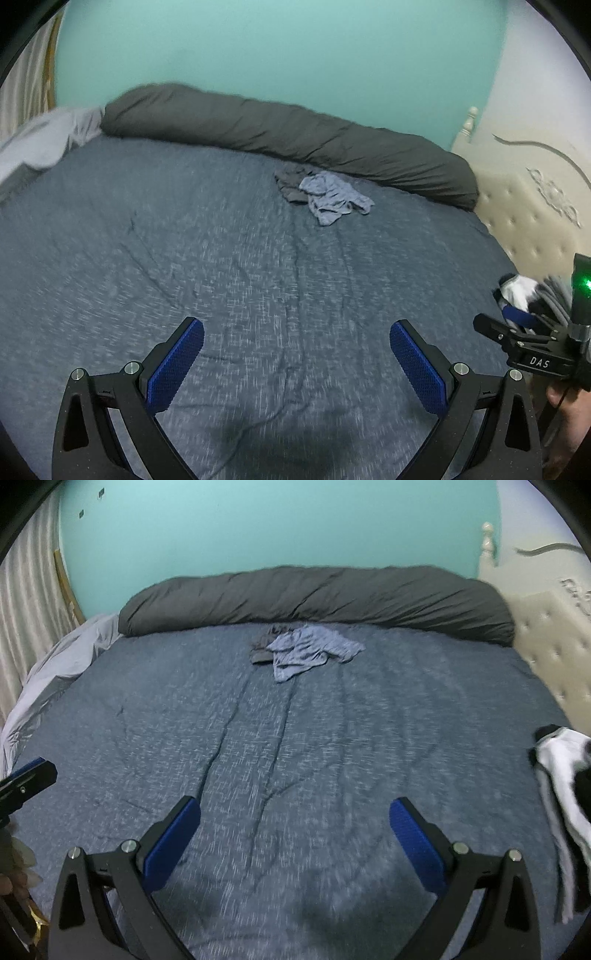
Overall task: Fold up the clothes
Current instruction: 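Reach the right tool toward the plaid boxer shorts and grasp the waistband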
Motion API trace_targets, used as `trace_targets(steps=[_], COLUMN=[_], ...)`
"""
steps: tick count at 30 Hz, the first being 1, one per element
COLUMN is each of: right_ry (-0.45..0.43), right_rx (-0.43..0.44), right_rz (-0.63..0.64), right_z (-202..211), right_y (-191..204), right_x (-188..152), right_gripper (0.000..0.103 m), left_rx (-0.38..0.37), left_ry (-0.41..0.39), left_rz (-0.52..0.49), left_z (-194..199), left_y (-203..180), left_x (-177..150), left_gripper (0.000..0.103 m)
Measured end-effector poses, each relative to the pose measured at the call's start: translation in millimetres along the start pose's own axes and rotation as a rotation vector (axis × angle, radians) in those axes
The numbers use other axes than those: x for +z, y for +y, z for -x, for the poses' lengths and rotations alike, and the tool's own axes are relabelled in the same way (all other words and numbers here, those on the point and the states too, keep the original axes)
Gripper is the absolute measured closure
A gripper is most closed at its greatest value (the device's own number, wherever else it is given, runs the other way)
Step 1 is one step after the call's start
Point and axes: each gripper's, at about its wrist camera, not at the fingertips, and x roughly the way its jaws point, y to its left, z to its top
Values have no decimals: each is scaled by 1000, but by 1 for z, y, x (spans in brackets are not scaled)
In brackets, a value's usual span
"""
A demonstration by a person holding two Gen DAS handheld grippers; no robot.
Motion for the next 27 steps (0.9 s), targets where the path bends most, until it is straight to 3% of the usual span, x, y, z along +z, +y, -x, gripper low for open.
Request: trace_targets(steps=[11, 19, 24, 27], right_ry=[52, 63, 96, 111], right_rx=[46, 41, 2, -16], right_rz=[67, 50, 79, 74], right_z=[-136, -227, -277, -303], right_y=[6, 11, 19, 19], right_x=[58, 105, 129, 143], right_gripper=[0, 1, 17, 20], left_rx=[7, -4, -7, -15], left_ry=[30, 53, 69, 64], left_rz=[113, 173, 178, 187], left_z=[-105, -152, -176, -182], left_y=[55, 85, 101, 107], left_x=[28, 25, 22, 24], left_gripper=[0, 0, 0, 0])
